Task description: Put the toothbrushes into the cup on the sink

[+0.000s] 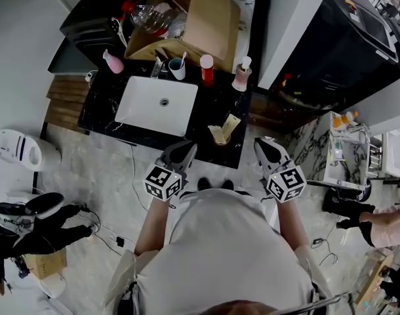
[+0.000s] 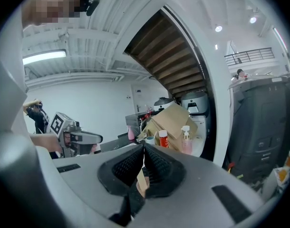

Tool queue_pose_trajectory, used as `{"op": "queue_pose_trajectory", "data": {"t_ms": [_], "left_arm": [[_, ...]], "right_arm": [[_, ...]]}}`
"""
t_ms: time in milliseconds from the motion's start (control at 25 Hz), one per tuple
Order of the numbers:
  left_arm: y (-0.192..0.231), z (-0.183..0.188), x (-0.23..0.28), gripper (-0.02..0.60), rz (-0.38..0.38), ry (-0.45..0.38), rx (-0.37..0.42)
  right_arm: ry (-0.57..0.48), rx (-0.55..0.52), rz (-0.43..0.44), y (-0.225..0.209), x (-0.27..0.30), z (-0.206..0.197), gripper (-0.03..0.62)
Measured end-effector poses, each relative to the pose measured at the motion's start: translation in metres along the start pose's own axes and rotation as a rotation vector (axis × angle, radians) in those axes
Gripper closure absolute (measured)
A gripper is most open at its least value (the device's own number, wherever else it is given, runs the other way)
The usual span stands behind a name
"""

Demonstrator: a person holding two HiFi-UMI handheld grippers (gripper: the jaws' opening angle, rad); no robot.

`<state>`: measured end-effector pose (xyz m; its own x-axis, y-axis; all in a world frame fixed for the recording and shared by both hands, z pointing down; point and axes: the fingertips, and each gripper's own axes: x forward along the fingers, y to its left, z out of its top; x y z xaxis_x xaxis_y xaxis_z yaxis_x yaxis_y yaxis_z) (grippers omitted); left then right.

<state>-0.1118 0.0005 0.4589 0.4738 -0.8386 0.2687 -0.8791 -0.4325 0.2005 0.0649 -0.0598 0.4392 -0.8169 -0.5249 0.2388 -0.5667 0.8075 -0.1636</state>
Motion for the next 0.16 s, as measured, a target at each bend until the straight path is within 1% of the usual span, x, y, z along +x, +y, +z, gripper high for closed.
{"op": "queue_pose_trajectory", "data": {"t_ms": [160], "left_arm": [[0.0007, -0.0027, 0.0017, 0.574, 0.004, -0.003, -0.014]], "right_arm": [[-0.001, 0.023, -0.010, -0.0054, -0.0003, -0.0021, 0.562]]}}
